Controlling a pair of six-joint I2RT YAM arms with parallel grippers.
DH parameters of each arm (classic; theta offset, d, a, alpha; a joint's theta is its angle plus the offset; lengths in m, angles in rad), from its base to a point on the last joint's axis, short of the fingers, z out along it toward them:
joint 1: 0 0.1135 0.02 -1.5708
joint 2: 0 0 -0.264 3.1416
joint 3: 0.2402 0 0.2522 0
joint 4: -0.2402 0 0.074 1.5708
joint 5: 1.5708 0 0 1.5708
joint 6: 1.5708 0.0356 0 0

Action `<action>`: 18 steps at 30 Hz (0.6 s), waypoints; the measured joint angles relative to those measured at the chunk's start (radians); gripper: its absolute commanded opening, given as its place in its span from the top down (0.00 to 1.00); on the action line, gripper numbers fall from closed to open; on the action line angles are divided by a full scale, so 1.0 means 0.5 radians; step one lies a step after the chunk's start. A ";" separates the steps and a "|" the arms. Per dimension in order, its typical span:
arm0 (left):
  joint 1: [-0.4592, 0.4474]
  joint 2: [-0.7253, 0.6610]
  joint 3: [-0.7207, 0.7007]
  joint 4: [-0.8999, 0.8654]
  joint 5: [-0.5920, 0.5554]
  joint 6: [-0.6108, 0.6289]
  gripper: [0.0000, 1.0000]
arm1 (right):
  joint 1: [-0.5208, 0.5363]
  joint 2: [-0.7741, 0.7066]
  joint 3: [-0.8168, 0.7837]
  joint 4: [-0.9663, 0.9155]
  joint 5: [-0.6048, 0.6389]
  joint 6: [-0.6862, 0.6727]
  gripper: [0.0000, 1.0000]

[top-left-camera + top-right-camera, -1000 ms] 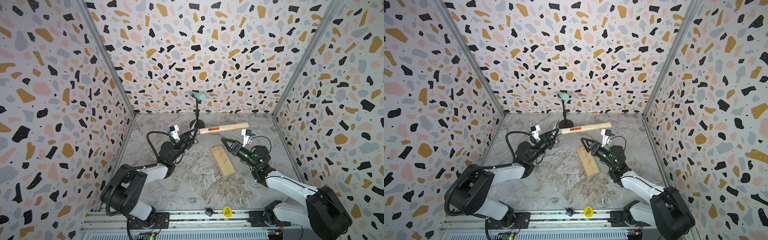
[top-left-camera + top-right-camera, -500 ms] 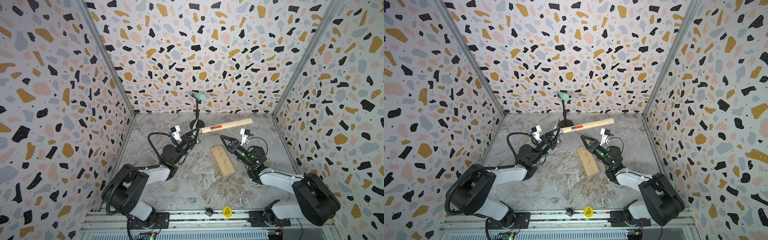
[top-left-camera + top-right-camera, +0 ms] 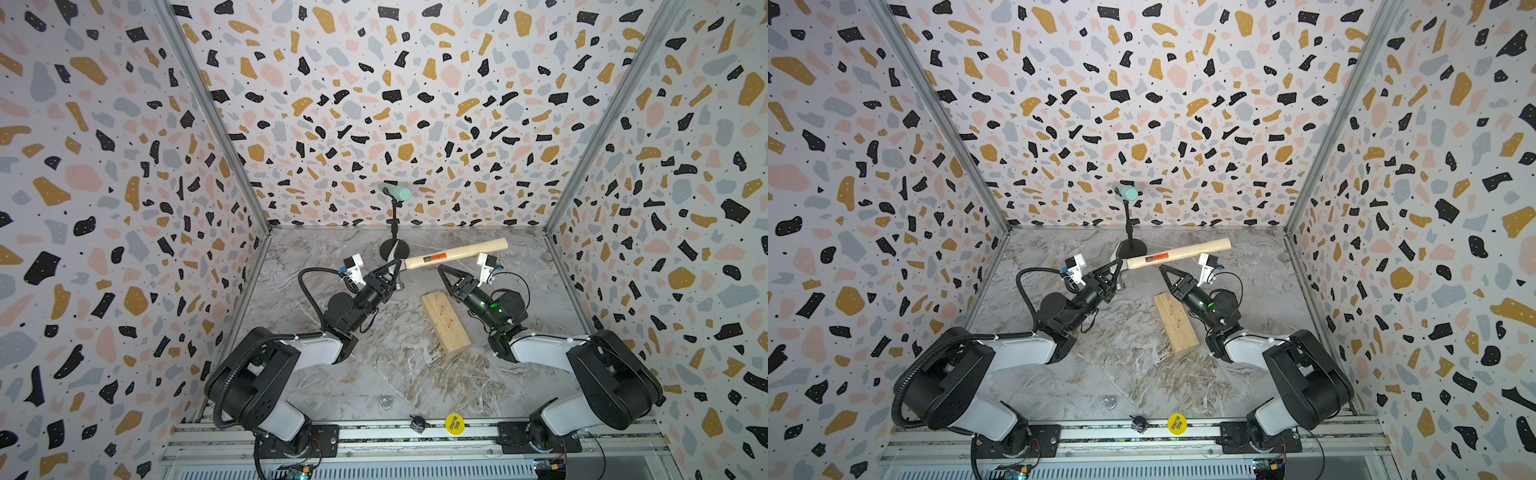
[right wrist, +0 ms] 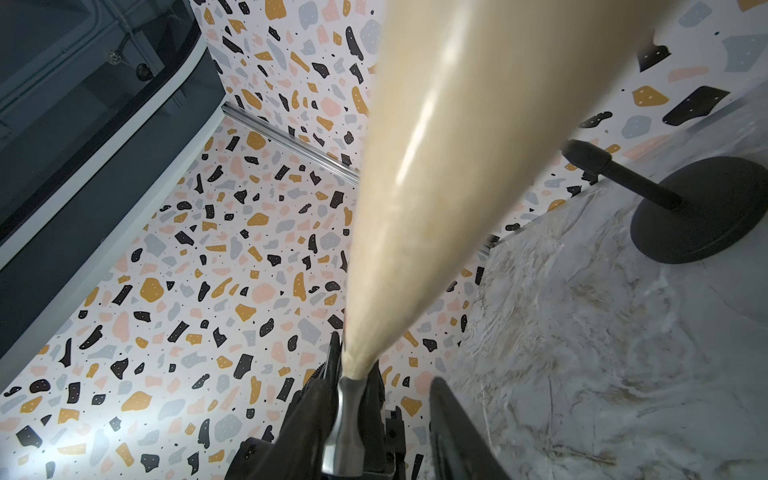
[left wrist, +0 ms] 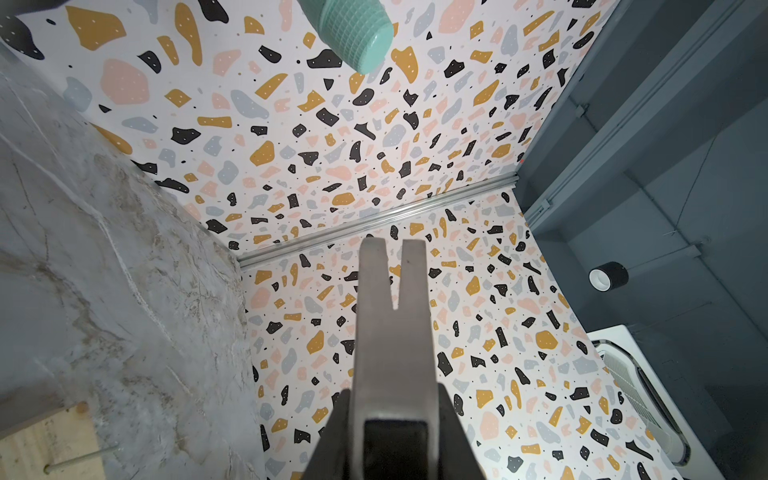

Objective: Use a claw hammer to pull out a nail
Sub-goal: Pick up the hammer at the center of the board.

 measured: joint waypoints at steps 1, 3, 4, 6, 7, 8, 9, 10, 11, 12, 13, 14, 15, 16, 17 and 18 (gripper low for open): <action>-0.002 0.000 0.000 0.003 -0.004 -0.001 1.00 | 0.000 0.013 0.012 0.010 0.000 0.003 0.62; -0.006 0.000 -0.002 0.013 -0.016 -0.007 1.00 | 0.000 0.044 0.046 0.026 -0.002 0.011 0.63; -0.007 0.000 -0.005 0.018 -0.019 -0.010 1.00 | 0.000 0.057 0.060 0.033 -0.002 0.014 0.63; -0.011 0.000 -0.016 0.033 -0.024 -0.018 1.00 | 0.000 0.082 0.087 0.049 -0.002 0.024 0.63; -0.014 0.000 -0.024 0.039 -0.027 -0.023 1.00 | 0.000 0.092 0.098 0.056 -0.002 0.027 0.63; -0.019 0.000 -0.033 0.044 -0.032 -0.030 1.00 | 0.001 0.106 0.111 0.066 -0.002 0.032 0.63; -0.024 0.000 -0.038 0.045 -0.034 -0.031 1.00 | 0.001 0.121 0.122 0.078 -0.002 0.039 0.63; -0.032 0.000 -0.041 0.044 -0.040 -0.032 1.00 | 0.000 0.138 0.136 0.090 -0.003 0.042 0.63; -0.040 0.002 -0.043 0.045 -0.043 -0.032 1.00 | 0.001 0.156 0.149 0.104 -0.003 0.046 0.63; -0.047 0.003 -0.047 0.046 -0.050 -0.032 1.00 | 0.000 0.172 0.160 0.114 -0.003 0.047 0.63; -0.057 0.005 -0.051 0.047 -0.056 -0.033 1.00 | 0.000 0.190 0.174 0.124 -0.003 0.050 0.63; -0.066 0.008 -0.053 0.048 -0.060 -0.034 1.00 | 0.000 0.206 0.185 0.133 -0.004 0.054 0.63; -0.072 0.011 -0.055 0.052 -0.063 -0.035 1.00 | 0.000 0.220 0.193 0.140 -0.005 0.056 0.63; -0.081 0.015 -0.061 0.061 -0.067 -0.036 1.00 | 0.000 0.233 0.202 0.145 -0.006 0.062 0.63; -0.089 0.019 -0.063 0.069 -0.070 -0.037 1.00 | 0.000 0.243 0.210 0.150 -0.007 0.064 0.63; -0.095 0.023 -0.065 0.076 -0.070 -0.037 1.00 | 0.000 0.252 0.215 0.158 -0.007 0.069 0.64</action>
